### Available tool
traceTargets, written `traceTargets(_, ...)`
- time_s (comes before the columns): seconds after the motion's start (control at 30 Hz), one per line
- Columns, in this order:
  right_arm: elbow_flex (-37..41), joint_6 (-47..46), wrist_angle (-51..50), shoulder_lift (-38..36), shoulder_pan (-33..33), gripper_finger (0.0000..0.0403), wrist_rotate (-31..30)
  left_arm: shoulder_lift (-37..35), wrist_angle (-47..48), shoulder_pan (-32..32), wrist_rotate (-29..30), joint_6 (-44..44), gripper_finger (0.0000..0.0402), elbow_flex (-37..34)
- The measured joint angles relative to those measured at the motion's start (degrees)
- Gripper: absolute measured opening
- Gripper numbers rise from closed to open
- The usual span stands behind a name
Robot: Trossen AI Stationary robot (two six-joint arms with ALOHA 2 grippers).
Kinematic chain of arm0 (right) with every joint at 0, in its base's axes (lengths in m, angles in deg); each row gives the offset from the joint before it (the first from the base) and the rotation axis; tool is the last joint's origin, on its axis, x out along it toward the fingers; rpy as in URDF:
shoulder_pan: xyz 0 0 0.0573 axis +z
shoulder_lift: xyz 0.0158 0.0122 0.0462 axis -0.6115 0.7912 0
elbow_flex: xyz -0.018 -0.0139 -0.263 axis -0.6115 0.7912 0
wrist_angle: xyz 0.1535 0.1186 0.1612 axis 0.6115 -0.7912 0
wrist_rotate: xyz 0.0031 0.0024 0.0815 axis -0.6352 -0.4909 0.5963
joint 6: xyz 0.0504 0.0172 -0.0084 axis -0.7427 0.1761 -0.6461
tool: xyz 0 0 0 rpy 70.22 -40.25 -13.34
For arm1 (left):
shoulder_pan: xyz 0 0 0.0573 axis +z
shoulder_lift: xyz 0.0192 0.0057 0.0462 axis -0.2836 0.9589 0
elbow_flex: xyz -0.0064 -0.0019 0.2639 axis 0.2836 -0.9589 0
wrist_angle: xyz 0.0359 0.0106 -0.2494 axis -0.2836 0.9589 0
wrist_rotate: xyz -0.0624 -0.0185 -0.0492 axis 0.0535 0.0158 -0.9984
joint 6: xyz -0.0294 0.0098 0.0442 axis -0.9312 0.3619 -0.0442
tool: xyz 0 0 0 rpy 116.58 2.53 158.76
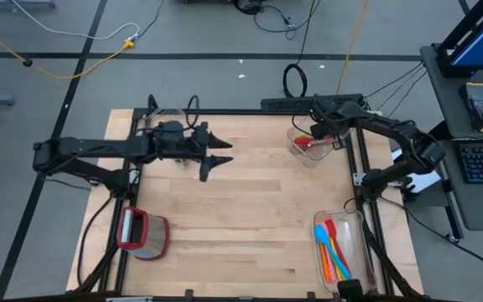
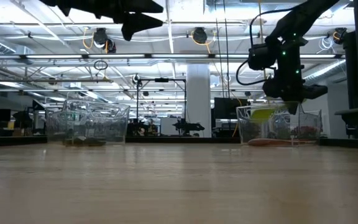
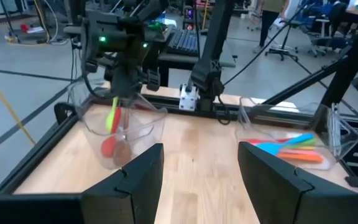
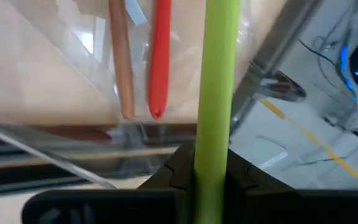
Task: Pick & Place Kitchen Items
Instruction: Put the green serving spoon into the top right transparent bin
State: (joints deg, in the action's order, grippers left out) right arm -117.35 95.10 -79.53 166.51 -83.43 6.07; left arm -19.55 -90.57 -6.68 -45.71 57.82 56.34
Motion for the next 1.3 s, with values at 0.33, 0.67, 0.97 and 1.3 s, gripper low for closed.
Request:
traceTargets(0.33,0.01,-4.18,-0.02,4.44,0.00,0.0028,2.74,-7.73,0.23,1.67,0.01,-0.10,0.0212,-5.22)
traceTargets(0.67,0.01,-7.04,1.37,5.59,0.00,0.0049,5.14,-8.72,1.55,3.97,-2.92,0.12,0.0212,-5.50)
traceTargets(0.97,0.01,-8.99,2.74,5.59,-0.02,0.0061,5.12,-8.71,2.04,5.79,-5.92,0.17,0.0212,-5.50)
traceTargets(1.3,0.01,-9.27,3.91,5.59,-0.02,0.0092,5.10,-8.71,4.16,6.06,-7.47,0.87,0.0212,-5.50)
